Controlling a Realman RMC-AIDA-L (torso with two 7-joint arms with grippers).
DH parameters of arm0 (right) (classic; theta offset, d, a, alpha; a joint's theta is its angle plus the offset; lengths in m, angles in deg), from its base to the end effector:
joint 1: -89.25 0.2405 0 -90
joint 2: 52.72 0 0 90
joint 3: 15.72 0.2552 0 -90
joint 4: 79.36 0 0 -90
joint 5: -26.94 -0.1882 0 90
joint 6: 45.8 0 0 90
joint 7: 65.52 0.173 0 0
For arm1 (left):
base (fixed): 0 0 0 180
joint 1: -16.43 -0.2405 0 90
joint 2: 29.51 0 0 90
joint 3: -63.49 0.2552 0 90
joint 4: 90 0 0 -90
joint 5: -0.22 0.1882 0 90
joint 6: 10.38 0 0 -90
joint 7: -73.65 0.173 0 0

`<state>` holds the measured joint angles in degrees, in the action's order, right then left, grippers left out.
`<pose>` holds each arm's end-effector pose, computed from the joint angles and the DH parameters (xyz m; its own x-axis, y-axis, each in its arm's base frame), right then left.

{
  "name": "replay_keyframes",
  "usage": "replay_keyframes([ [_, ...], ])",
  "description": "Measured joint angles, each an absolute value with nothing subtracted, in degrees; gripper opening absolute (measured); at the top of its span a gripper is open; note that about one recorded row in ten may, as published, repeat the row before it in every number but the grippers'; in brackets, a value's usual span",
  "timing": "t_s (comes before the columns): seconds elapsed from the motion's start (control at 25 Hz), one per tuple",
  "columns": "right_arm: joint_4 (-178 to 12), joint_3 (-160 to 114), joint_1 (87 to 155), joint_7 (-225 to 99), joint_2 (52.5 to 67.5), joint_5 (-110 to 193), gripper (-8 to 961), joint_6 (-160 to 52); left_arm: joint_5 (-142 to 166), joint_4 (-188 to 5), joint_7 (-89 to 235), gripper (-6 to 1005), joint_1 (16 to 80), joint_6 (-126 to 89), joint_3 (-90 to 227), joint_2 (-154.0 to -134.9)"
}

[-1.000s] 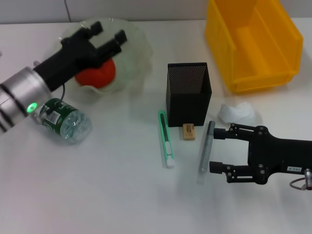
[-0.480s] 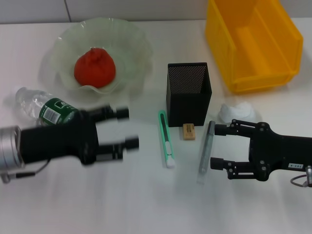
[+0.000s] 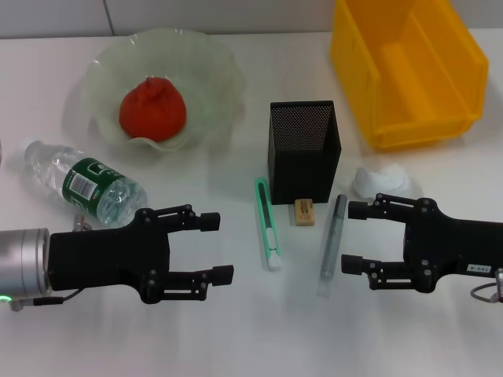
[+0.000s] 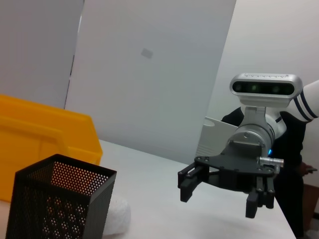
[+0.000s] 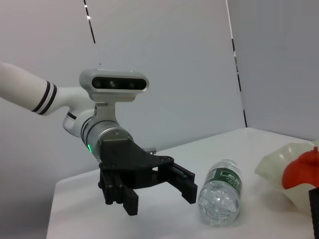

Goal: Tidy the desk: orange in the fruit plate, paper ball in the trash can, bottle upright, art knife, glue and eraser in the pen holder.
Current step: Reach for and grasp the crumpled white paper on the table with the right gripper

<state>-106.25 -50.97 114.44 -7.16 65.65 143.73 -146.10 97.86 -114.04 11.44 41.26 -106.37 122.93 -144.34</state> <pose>0.2523 0.2575 -0.0391 0.7833 -0.2098 -0.5852 -0.3067 -0.9492 -0.0702 -0.2454 0.2550 -0.0468 0.7864 0.2611 0.5598 0.2987 -0.9540 0.0255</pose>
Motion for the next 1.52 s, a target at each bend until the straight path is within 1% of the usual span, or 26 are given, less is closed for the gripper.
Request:
replay_keyframes([
  [0.12, -106.7, -50.9, 114.5, -6.3, 65.63, 143.7, 809, -146.3, 98.2, -114.1, 12.1, 801, 41.3, -106.0, 122.9, -144.36],
  [0.2, -108.0, -50.4, 114.6, -3.8, 65.34, 143.6, 809, -147.8, 98.3, -114.2, 13.8, 801, 41.2, -105.7, 122.7, -144.48],
  [0.28, -112.4, -49.2, 114.5, 3.4, 64.49, 143.3, 809, -152.5, 98.3, -114.2, 15.6, 801, 40.9, -105.3, 122.4, -144.84],
  [0.32, -112.4, -49.2, 114.5, 3.4, 64.49, 143.3, 809, -152.5, 98.3, -114.2, 15.6, 801, 40.9, -105.3, 122.4, -144.84],
  [0.44, -118.8, -47.4, 114.6, 12.2, 63.68, 143.3, 809, -157.4, 98.4, -114.3, 16.0, 800, 41.0, -104.2, 122.6, -144.94],
  [0.48, -123.6, -46.8, 114.8, 17.9, 63.26, 143.5, 809, -159.3, 98.4, -114.3, 16.0, 800, 41.1, -104.0, 122.7, -144.99],
  [0.52, -123.6, -46.8, 114.8, 17.9, 63.26, 143.5, 809, -159.3, 98.4, -114.3, 16.0, 800, 41.2, -103.7, 122.8, -145.04],
  [0.64, -131.4, -47.0, 115.7, 26.6, 62.77, 145.4, 809, -160.8, 98.4, -114.3, 16.0, 800, 41.3, -103.3, 122.7, -145.12],
  [0.68, -135.3, -47.0, 117.3, 31.2, 62.24, 148.2, 809, -161.7, 98.4, -114.3, 16.2, 800, 41.3, -103.1, 122.5, -145.22],
  [0.72, -135.3, -47.0, 117.3, 31.2, 62.24, 148.2, 809, -161.7, 98.4, -114.3, 16.2, 800, 41.3, -103.1, 122.5, -145.22],
  [0.76, -137.6, -47.0, 119.8, 35.1, 61.32, 151.9, 810, -162.9, 98.4, -114.3, 16.3, 800, 41.3, -102.9, 122.5, -145.27],
  [0.8, -137.6, -47.0, 119.8, 35.1, 61.32, 151.9, 810, -162.9, 98.4, -114.3, 16.3, 800, 41.4, -102.7, 122.5, -145.35],
  [0.84, -138.1, -47.1, 121.0, 36.5, 60.89, 153.7, 810, -163.3, 98.4, -114.3, 16.3, 799, 41.4, -102.4, 122.5, -145.43],
  [0.88, -138.4, -47.1, 123.9, 38.9, 59.99, 158.2, 810, -163.5, 98.4, -114.3, 16.4, 799, 41.4, -102.1, 122.6, -145.57],
  [0.92, -138.4, -47.1, 123.9, 38.9, 59.99, 158.2, 810, -163.5, 98.4, -114.3, 16.4, 799, 41.4, -102.1, 122.6, -145.57],
  [1.0, -138.2, -47.3, 127.6, 40.9, 59.16, 164.8, 810, -163.1, 98.4, -114.3, 16.5, 799, 41.4, -101.8, 122.7, -145.89],
  [1.04, -138.2, -47.3, 127.6, 40.9, 59.16, 164.8, 810, -163.1, 98.4, -114.3, 16.5, 799, 41.4, -101.8, 122.7, -145.89],
  [1.08, -138.2, -48.2, 129.7, 41.7, 59.02, 168.2, 810, -162.7, 98.4, -114.3, 16.6, 799, 41.4, -101.8, 122.6, -146.14],
  [1.2, -138.6, -50.4, 130.9, 42.5, 58.99, 170.4, 810, -162.0, 98.4, -114.3, 16.7, 799, 41.4, -101.8, 122.6, -146.24],
  [1.52, -139.9, -59.1, 131.5, 43.7, 59.51, 173.9, 810, -154.9, 98.1, -114.4, 16.0, 798, 41.4, -101.7, 122.3, -146.03],
])
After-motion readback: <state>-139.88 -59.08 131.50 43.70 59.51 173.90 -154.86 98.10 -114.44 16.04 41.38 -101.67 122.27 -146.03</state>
